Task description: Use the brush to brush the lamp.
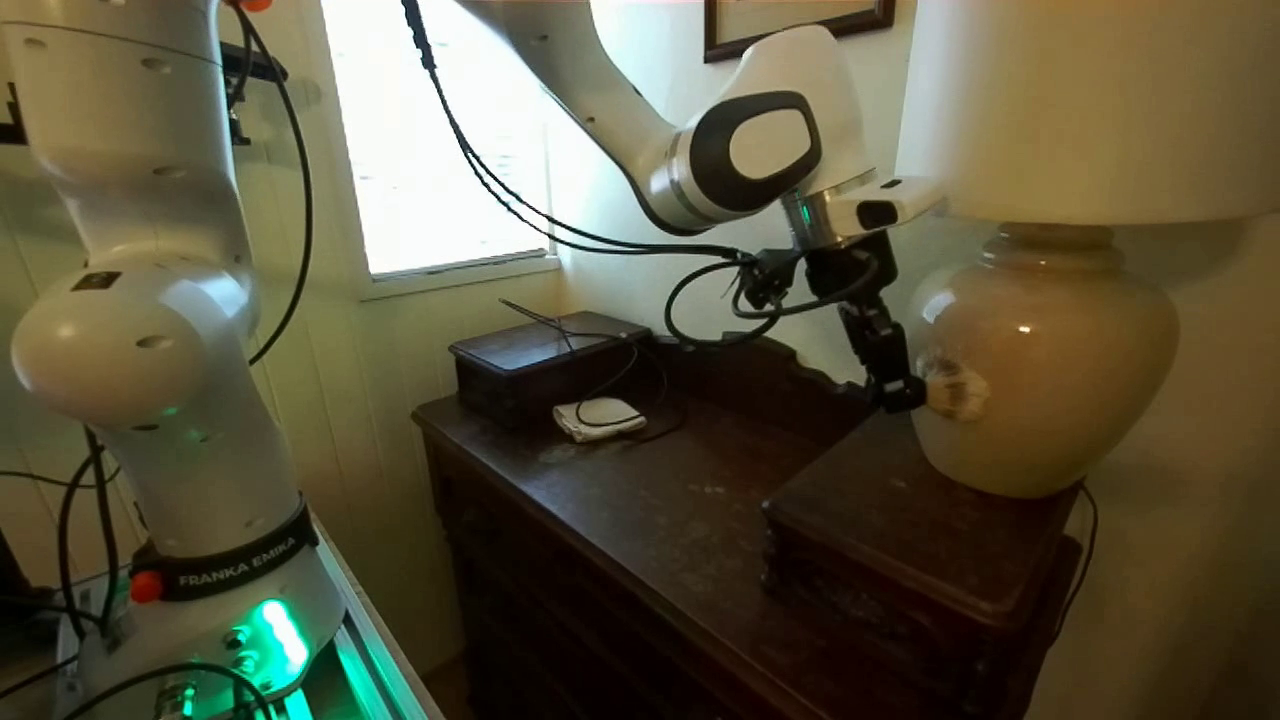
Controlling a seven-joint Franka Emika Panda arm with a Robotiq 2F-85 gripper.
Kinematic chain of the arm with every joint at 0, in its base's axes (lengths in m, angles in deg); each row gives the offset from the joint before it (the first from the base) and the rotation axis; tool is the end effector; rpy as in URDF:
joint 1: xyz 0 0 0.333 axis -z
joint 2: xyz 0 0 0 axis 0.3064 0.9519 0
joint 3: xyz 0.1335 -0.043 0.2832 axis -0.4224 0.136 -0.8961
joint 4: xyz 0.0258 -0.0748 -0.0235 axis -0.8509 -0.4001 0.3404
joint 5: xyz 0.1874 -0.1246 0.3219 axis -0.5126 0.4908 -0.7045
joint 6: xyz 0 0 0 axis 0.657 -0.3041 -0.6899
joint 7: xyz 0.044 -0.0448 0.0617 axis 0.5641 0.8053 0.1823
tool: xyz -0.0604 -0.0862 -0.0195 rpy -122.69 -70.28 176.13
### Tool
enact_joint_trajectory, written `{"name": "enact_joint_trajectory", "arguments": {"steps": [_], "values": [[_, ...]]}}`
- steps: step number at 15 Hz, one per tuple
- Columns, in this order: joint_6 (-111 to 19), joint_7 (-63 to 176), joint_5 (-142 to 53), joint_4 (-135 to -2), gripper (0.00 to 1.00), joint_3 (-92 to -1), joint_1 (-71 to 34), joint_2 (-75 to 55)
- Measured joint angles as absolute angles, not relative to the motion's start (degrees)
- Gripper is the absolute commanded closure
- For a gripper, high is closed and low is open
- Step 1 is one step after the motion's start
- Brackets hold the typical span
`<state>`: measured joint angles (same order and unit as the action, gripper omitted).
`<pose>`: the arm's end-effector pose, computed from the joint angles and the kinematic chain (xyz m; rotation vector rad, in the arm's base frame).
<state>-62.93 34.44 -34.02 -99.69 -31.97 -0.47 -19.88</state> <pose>0.4820 -0.3322 0.3895 2.5989 -1.2406 0.5305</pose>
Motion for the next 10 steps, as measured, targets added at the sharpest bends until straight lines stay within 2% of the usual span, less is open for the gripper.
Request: {"name": "enact_joint_trajectory", "arguments": {"steps": [10], "values": [[-66.00,50.10,-45.45,-105.14,0.85,-34.21,-1.98,-27.07]]}}
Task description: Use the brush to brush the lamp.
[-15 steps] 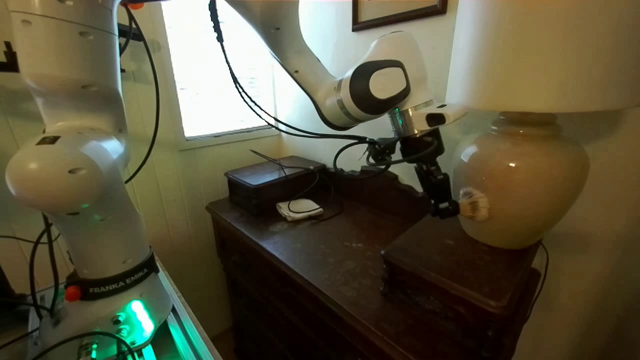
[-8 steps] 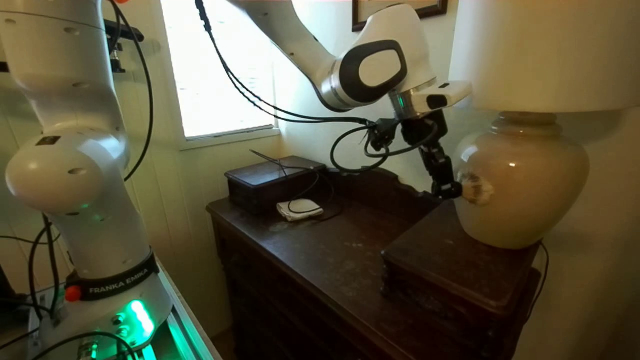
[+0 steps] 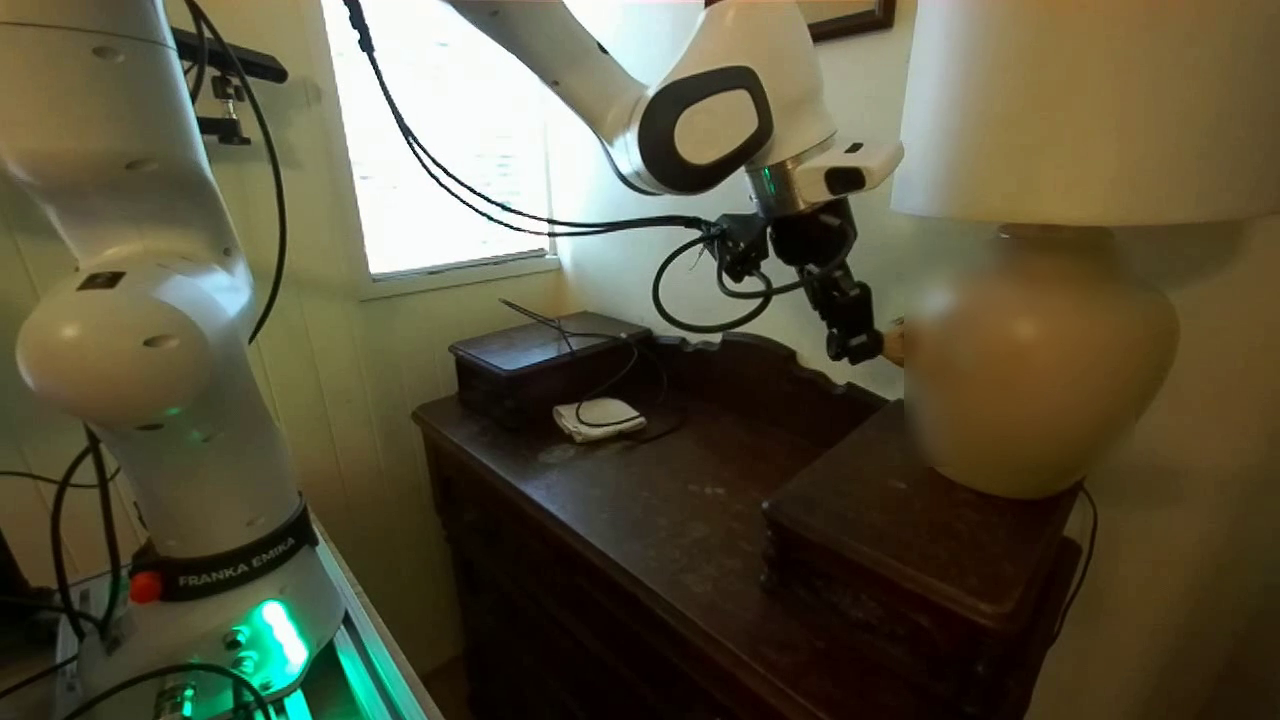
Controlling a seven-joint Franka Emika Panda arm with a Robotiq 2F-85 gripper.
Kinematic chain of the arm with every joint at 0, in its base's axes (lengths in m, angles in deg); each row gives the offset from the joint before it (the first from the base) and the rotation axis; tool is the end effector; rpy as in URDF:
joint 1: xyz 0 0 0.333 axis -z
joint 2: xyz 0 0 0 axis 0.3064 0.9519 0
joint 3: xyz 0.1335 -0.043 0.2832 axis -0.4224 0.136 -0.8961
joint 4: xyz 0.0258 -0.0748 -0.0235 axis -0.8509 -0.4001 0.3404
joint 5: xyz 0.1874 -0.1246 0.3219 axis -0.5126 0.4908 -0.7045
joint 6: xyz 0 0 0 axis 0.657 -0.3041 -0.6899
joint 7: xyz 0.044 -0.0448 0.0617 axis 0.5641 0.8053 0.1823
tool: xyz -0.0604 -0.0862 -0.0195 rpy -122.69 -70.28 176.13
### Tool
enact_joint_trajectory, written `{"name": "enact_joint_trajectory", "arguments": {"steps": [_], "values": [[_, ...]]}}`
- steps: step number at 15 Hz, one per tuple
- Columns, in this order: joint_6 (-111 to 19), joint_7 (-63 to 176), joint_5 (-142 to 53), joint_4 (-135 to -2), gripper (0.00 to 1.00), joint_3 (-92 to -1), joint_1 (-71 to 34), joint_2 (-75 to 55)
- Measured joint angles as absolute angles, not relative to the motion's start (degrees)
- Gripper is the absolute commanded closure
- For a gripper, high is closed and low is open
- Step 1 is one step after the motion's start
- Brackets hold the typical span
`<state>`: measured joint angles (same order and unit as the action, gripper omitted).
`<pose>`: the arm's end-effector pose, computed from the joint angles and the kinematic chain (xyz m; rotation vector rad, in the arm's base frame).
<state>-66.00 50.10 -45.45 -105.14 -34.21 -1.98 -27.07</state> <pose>0.4748 -0.2925 0.4201 2.7730 -1.0415 0.6787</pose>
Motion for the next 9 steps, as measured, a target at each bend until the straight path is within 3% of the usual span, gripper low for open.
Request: {"name": "enact_joint_trajectory", "arguments": {"steps": [9], "values": [[-61.76,51.83,-44.99,-104.53,0.85,-34.87,-2.58,-23.26]]}}
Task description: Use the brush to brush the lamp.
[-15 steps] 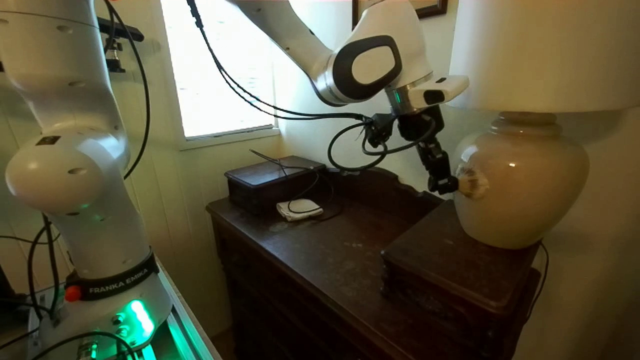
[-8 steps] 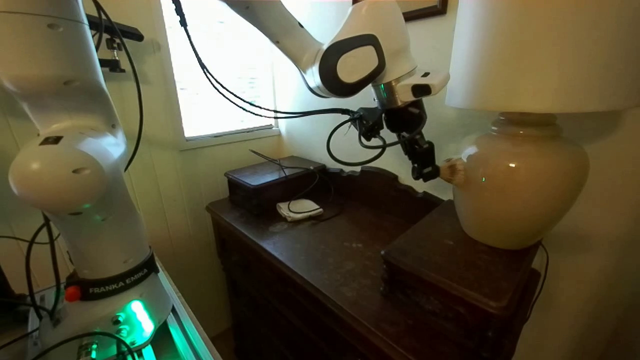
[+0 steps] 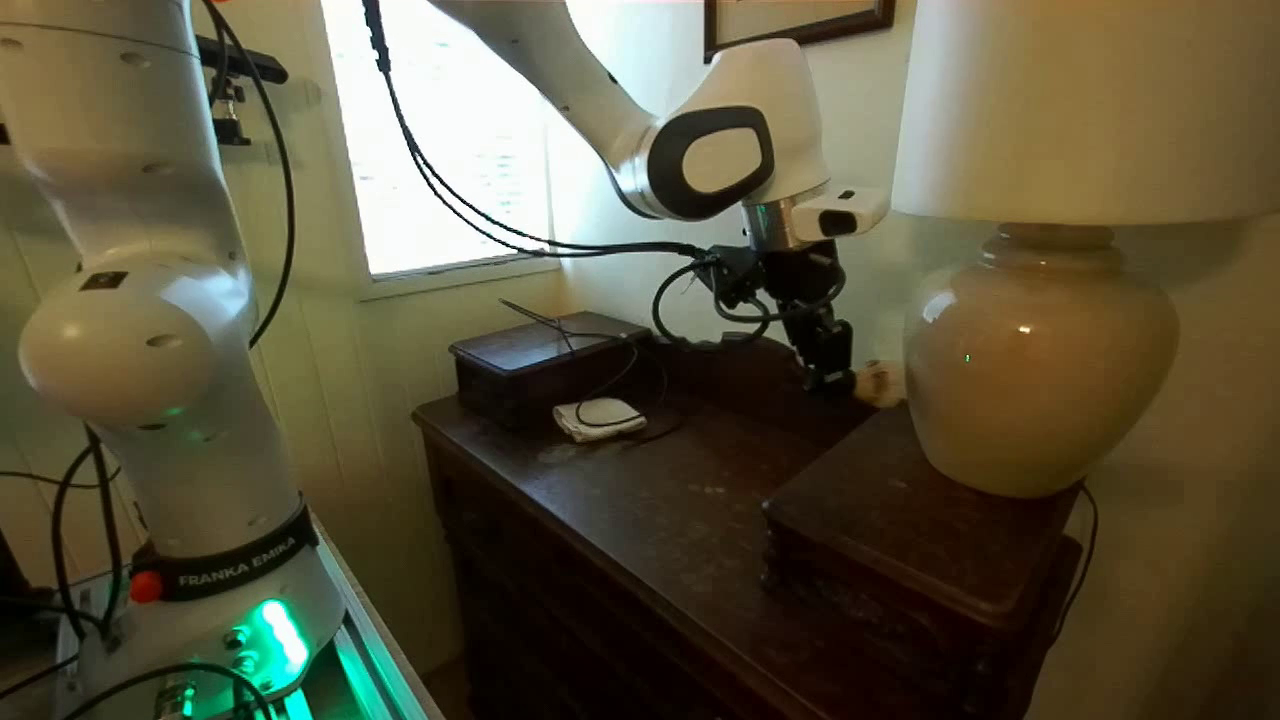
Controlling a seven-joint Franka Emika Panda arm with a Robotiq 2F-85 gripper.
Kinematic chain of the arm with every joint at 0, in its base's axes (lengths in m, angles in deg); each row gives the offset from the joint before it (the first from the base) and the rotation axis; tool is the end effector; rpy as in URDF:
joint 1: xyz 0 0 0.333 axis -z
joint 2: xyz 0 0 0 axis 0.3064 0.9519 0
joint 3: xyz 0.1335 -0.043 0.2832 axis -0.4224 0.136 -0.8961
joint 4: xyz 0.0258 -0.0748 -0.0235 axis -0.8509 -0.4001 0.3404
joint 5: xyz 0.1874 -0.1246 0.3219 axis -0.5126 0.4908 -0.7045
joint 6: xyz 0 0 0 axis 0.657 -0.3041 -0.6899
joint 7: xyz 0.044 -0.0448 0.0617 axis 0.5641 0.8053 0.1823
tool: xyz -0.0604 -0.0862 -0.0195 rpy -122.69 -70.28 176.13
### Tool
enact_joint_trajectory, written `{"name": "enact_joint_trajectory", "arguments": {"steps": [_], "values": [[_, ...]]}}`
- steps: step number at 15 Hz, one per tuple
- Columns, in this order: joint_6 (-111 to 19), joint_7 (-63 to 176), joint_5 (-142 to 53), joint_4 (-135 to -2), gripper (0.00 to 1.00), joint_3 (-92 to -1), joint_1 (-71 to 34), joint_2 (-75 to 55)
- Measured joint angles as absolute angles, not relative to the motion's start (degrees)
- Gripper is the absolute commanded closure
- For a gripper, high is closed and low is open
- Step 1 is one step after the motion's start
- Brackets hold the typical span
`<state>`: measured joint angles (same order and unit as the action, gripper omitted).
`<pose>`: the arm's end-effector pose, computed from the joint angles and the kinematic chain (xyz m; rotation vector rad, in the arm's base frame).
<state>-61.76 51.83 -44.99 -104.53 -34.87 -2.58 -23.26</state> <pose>0.4835 -0.2823 0.3802 2.8383 -0.9677 0.4842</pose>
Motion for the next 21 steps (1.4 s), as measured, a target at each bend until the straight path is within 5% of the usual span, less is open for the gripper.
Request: {"name": "enact_joint_trajectory", "arguments": {"steps": [21], "values": [[-64.39,49.55,-46.64,-96.86,0.85,-30.41,-0.80,-12.60]]}}
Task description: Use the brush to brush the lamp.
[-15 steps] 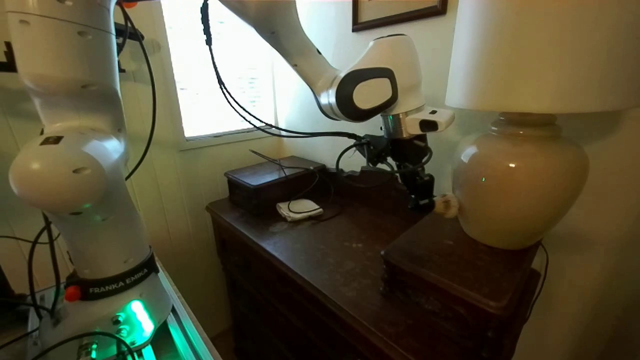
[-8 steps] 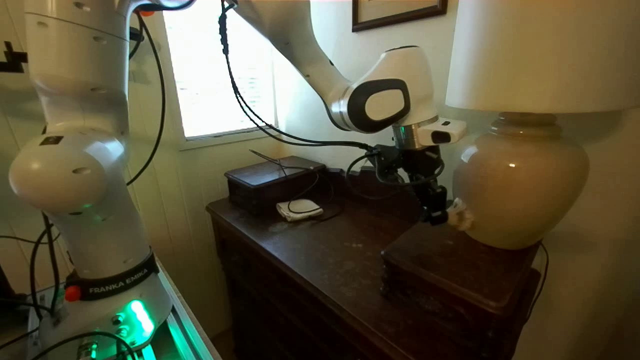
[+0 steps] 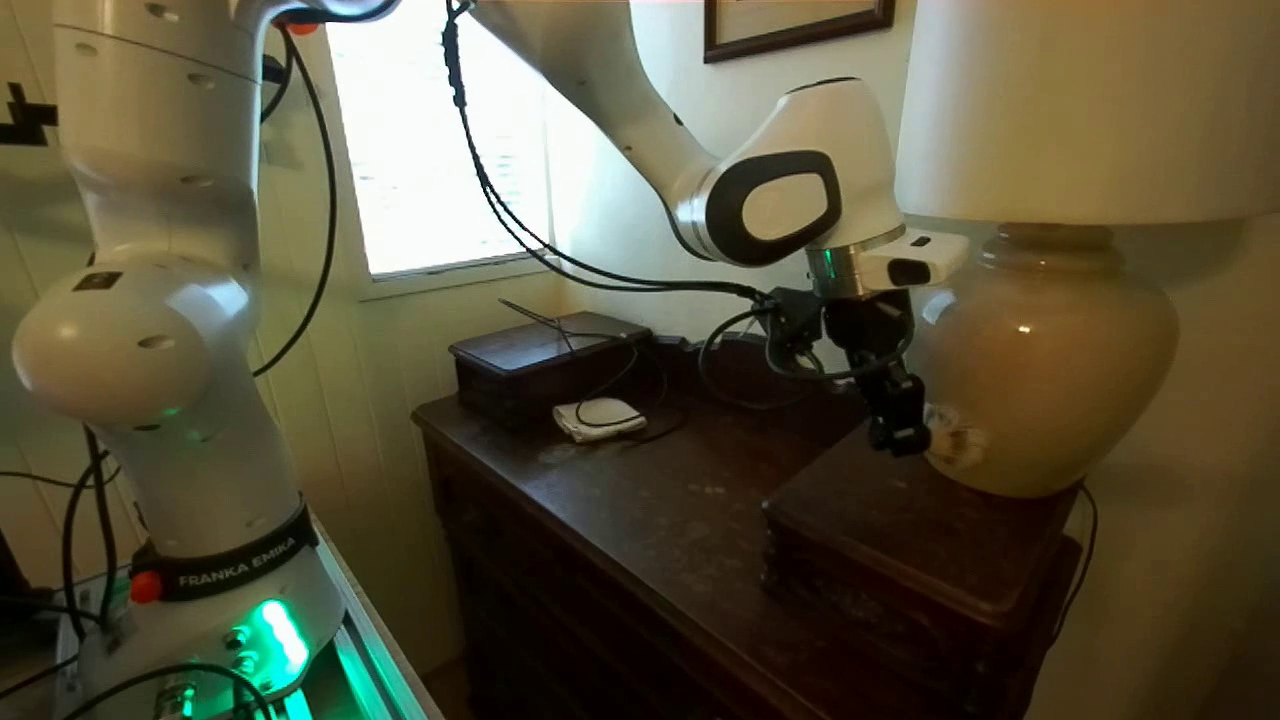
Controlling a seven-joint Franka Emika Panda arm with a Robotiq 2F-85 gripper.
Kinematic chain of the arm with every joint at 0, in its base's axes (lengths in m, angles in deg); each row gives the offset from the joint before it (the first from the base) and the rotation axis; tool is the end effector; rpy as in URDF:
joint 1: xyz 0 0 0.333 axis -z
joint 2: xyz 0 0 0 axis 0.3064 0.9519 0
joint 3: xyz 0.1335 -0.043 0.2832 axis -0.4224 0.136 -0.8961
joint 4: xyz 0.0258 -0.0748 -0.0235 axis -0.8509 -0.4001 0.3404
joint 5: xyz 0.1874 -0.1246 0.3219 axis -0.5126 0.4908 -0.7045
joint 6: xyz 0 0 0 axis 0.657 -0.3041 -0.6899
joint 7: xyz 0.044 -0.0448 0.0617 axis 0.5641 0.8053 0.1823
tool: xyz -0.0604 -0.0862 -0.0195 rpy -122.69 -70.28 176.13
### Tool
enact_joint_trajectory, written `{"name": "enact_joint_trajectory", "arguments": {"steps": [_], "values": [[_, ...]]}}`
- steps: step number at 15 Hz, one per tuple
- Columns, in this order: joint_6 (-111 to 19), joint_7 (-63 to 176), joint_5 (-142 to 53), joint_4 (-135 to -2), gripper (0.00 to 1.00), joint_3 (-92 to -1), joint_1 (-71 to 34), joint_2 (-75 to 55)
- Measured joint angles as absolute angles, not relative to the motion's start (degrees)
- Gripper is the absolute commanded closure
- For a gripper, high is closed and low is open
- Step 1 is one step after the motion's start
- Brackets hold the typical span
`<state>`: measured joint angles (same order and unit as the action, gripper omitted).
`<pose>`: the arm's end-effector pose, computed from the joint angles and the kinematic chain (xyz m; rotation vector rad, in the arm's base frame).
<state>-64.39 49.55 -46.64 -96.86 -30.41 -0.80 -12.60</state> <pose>0.4889 -0.3559 0.3452 2.7085 -1.1578 0.4636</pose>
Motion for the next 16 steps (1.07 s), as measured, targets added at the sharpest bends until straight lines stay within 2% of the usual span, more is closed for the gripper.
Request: {"name": "enact_joint_trajectory", "arguments": {"steps": [16], "values": [[-65.89,59.47,-54.86,-104.16,0.85,-32.65,-1.16,-27.10]]}}
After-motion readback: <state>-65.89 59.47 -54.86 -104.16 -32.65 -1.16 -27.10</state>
